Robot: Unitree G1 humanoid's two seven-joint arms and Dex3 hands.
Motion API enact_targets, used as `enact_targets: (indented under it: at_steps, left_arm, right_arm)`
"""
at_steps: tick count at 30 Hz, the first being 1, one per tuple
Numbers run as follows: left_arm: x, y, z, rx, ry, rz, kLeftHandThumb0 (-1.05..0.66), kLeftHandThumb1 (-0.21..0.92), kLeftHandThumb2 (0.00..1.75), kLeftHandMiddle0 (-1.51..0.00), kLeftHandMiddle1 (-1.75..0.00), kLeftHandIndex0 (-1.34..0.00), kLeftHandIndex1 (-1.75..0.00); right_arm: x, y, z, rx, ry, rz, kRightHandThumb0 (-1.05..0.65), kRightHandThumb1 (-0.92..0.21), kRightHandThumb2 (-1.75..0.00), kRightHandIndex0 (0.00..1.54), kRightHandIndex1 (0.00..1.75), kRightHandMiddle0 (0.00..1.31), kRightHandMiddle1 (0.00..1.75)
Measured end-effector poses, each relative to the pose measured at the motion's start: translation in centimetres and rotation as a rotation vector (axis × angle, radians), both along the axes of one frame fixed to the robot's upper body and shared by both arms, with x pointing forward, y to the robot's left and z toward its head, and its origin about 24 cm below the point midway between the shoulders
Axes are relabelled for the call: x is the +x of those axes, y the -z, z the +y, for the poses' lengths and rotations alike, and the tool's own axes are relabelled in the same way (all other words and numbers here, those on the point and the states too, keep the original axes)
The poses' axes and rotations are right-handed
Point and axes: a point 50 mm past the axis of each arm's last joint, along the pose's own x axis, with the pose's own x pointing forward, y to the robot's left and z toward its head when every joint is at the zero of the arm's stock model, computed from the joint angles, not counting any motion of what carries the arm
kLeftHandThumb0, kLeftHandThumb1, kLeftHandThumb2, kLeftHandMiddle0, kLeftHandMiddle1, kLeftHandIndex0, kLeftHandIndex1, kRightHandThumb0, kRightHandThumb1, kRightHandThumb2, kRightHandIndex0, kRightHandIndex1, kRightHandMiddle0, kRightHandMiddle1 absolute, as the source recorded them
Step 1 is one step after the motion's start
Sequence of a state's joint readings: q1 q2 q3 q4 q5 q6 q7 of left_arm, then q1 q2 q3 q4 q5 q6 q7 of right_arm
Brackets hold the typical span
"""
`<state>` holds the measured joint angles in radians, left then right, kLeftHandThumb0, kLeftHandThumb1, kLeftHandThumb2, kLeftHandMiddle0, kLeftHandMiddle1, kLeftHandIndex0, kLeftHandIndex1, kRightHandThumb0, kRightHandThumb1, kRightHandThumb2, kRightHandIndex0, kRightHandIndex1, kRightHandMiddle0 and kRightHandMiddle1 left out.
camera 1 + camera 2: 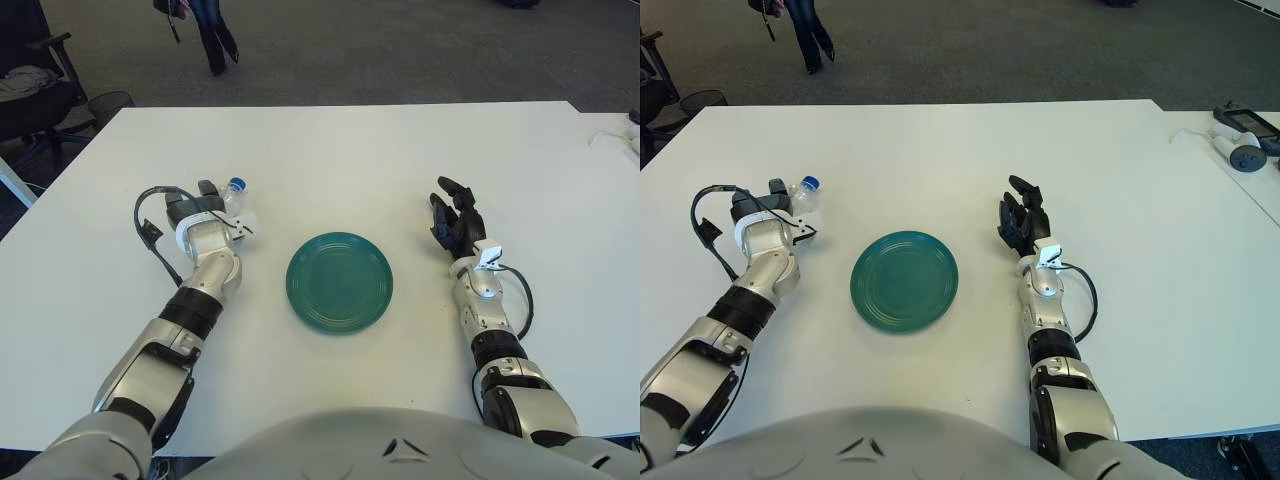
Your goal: Put the bottle into the plate.
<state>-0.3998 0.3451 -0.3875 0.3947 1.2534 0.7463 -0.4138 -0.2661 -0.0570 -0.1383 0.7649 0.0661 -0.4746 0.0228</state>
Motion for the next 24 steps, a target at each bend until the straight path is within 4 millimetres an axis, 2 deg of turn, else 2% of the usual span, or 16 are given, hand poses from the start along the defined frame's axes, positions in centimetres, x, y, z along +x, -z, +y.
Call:
enact_targets:
  at_steps: [16, 24]
  left_arm:
    - [0.6, 0.48, -0.26, 0.025, -0.03, 0.037, -1.04, 0.92, 0.45, -0.22, -0.09, 0.0, 0.0]
    - [0.69, 1.03, -0.55, 0.056, -0.052, 0.037, -1.0, 0.92, 0.48, -0.31, -0.14, 0.0, 0.0]
  right_arm:
    - [-0.02, -0.01, -0.23, 0.003, 0.002, -0.001, -0.55, -0.88, -0.58, 0.4, 0.01, 0.0, 0.75]
    - [-0.05, 0.02, -0.3, 0.0, -0.005, -0.002, -0.56, -0.91, -0.59, 0.38, 0.01, 0.0, 0.73]
